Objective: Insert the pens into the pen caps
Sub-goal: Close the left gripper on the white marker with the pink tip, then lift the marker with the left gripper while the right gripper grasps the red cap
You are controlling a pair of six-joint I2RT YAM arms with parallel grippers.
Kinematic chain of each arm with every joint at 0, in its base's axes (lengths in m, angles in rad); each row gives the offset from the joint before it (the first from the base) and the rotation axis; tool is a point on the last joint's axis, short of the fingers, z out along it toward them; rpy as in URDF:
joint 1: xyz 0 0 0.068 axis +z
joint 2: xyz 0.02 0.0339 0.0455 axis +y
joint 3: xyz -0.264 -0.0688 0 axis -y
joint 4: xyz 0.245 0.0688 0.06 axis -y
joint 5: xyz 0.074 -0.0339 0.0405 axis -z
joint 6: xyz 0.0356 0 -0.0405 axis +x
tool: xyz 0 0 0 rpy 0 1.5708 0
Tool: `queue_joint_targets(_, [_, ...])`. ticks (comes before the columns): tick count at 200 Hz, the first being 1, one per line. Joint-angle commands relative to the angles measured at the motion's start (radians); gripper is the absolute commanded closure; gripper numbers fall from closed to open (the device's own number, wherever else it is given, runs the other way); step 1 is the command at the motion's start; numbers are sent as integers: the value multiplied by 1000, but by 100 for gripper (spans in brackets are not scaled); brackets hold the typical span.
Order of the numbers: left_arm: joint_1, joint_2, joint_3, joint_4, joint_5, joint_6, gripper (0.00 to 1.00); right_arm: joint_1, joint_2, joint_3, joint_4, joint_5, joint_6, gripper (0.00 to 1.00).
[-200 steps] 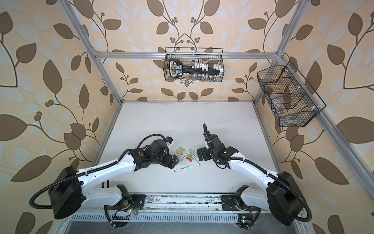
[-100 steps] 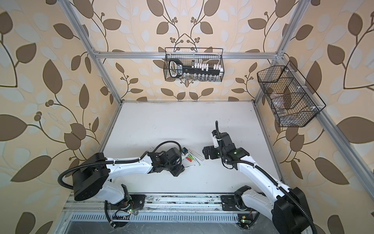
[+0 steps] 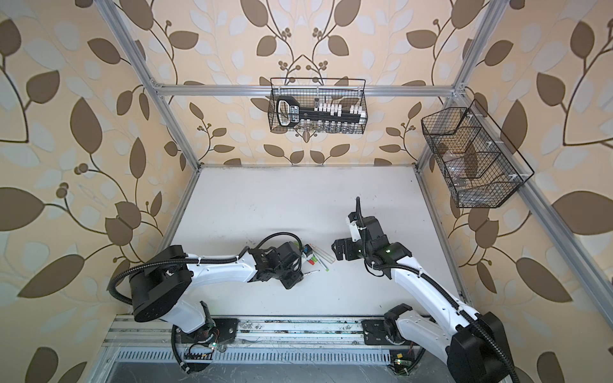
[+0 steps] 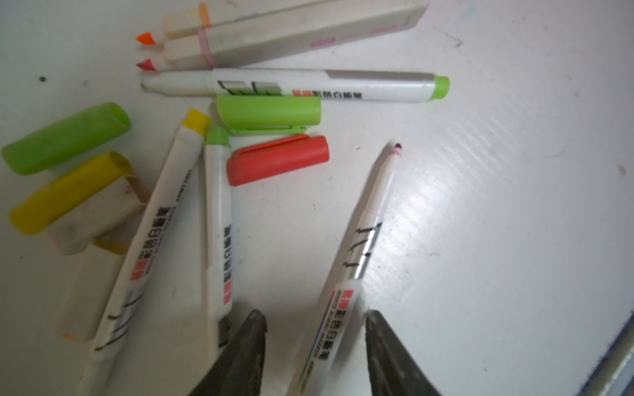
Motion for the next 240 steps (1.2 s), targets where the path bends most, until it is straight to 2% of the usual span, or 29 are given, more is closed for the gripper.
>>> queue_joint_targets(1, [-13, 19, 39, -20, 25, 29, 59, -5, -21, -13, -3, -16, -13, 1])
queue_joint_targets(65, [-63, 67, 55, -91, -19, 35, 73, -6, -34, -17, -2, -14, -13, 1])
queue_joint_targets(119, [-183, 105, 57, -107, -184, 18, 83, -27, -44, -9, -8, -10, -14, 1])
queue_joint_targets(135, [-202, 135, 66, -114, -200, 6, 90, -33, -48, -9, -8, -10, -14, 1])
queue_joint_targets(157, [-212, 143, 74, -123, -195, -3, 100, -39, -58, -5, -14, -9, -14, 1])
queue_joint_targets(178, [-211, 102, 85, -147, -176, -2, 100, -41, -64, -8, -13, -9, -14, 1])
queue_joint_targets(195, [-211, 54, 109, -202, -116, 23, 100, -41, -60, -8, -11, -10, -16, 1])
queue_joint_targets(216, [-201, -7, 134, -273, -109, 15, 100, -37, -58, -13, -1, -21, -19, 1])
queue_joint_targets(240, [-115, -101, 118, -291, -60, -44, 100, -21, -56, -8, 7, -26, -25, 1])
